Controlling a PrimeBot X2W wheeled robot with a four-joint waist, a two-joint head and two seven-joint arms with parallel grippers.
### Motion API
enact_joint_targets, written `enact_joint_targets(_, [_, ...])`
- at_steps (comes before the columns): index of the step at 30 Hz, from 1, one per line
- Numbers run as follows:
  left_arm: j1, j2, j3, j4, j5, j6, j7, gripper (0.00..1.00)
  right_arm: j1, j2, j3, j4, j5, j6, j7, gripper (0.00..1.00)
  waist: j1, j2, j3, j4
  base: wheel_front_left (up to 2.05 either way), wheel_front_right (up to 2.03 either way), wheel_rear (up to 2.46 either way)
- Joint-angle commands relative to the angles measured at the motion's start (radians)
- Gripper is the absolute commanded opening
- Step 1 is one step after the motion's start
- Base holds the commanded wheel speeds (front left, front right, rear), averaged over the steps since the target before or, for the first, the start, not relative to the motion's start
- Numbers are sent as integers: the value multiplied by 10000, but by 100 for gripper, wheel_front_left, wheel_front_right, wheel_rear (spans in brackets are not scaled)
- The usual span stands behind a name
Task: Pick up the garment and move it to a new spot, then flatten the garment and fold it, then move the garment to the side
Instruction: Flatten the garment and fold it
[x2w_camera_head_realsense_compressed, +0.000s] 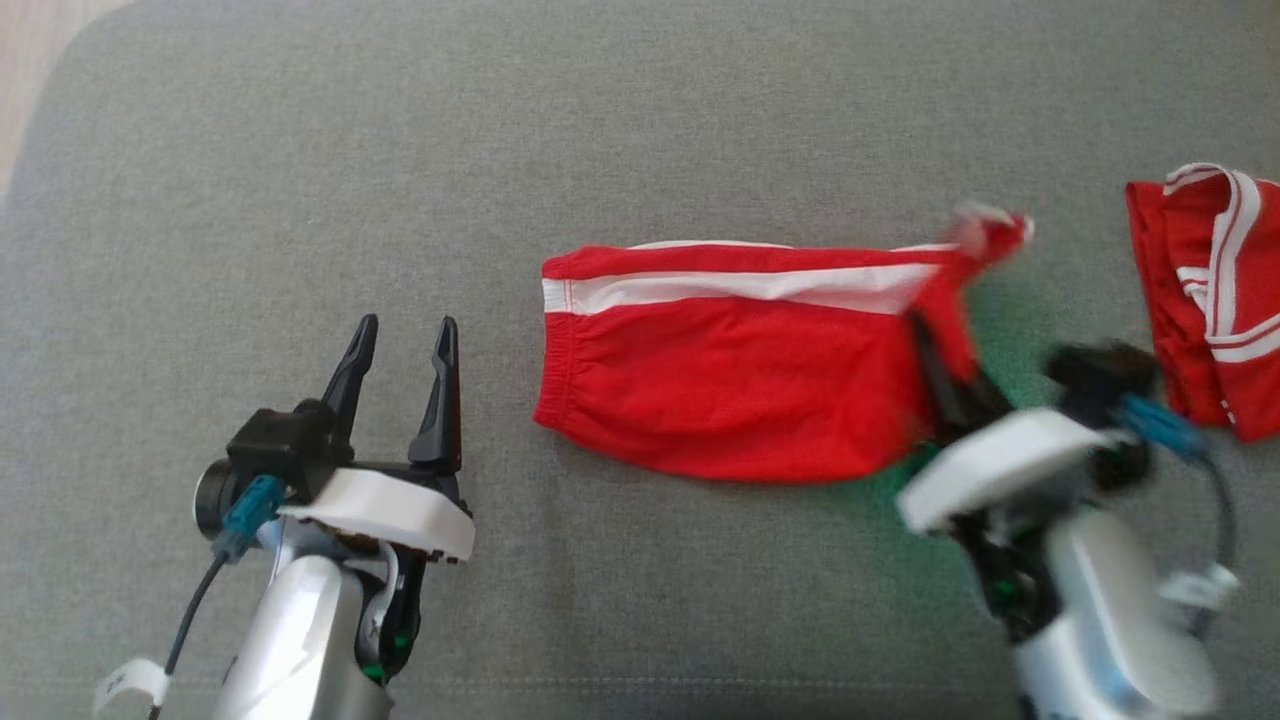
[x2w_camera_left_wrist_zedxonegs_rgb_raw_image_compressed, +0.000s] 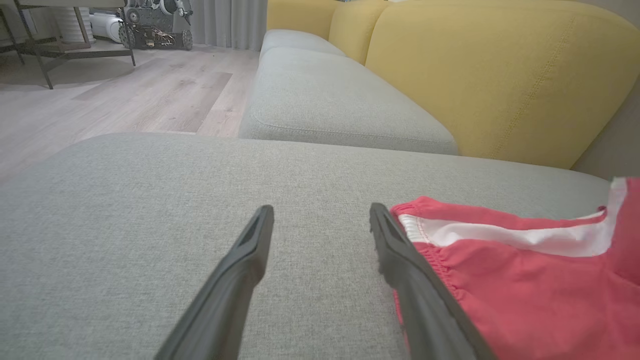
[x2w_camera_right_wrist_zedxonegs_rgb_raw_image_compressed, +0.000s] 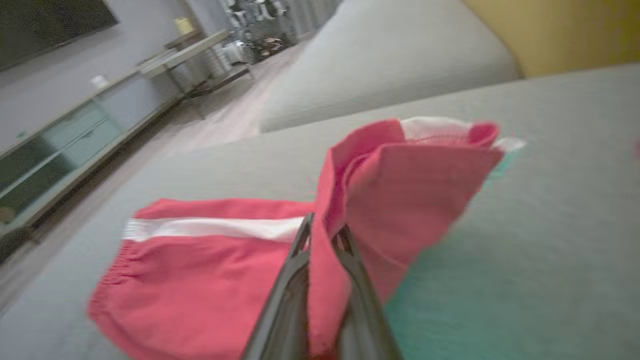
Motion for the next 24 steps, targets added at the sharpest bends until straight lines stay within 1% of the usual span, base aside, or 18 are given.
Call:
enact_joint_targets(1, [-136, 130, 297, -231, 93, 63, -51, 100, -662, -4, 959, -658, 47, -9, 209, 0, 0, 0, -40, 63, 0, 0, 0])
enact_joint_targets(5, [-252, 117, 224, -207, 71, 49, -51, 100, -1280, -3, 2658, -763, 463, -9, 498, 0, 0, 0, -5, 286, 0, 0, 0])
enact_joint_targets(7, [-305, 107, 191, -201, 49, 51, -51, 100, -1566, -3, 3380, -533, 772, -9, 504, 0, 0, 0, 38, 414, 0, 0, 0])
enact_joint_targets(10, [-324, 89, 153, -159, 4, 74, -51, 100, -1846, -3, 4303, 192, 1236, -9, 583, 0, 0, 0, 78, 609, 0, 0, 0])
enact_joint_targets(14, [-311, 67, 115, -117, -65, 110, -51, 100, -2075, -3, 4969, 1158, 1802, -9, 388, 0, 0, 0, 138, 811, 0, 0, 0])
enact_joint_targets(17, [-287, 61, 123, -123, -86, 129, -51, 100, -2213, -3, 5240, 1471, 1920, -9, 283, 0, 0, 0, 167, 831, 0, 0, 0])
enact_joint_targets(18, [-274, 59, 135, -129, -94, 139, -51, 100, -2292, -3, 5373, 1546, 1953, -9, 188, 33, 0, 0, 184, 818, 0, 0, 0])
enact_joint_targets(19, [-264, 57, 150, -137, -98, 147, -51, 100, -2372, -3, 5527, 1595, 1962, -9, 93, 100, 0, 0, 199, 800, 0, 0, 0])
enact_joint_targets(24, [-268, 51, 196, -100, -95, 150, -51, 100, -2669, -3, 6110, 1539, 2222, -9, -403, 100, 0, 0, 203, 686, 0, 0, 0])
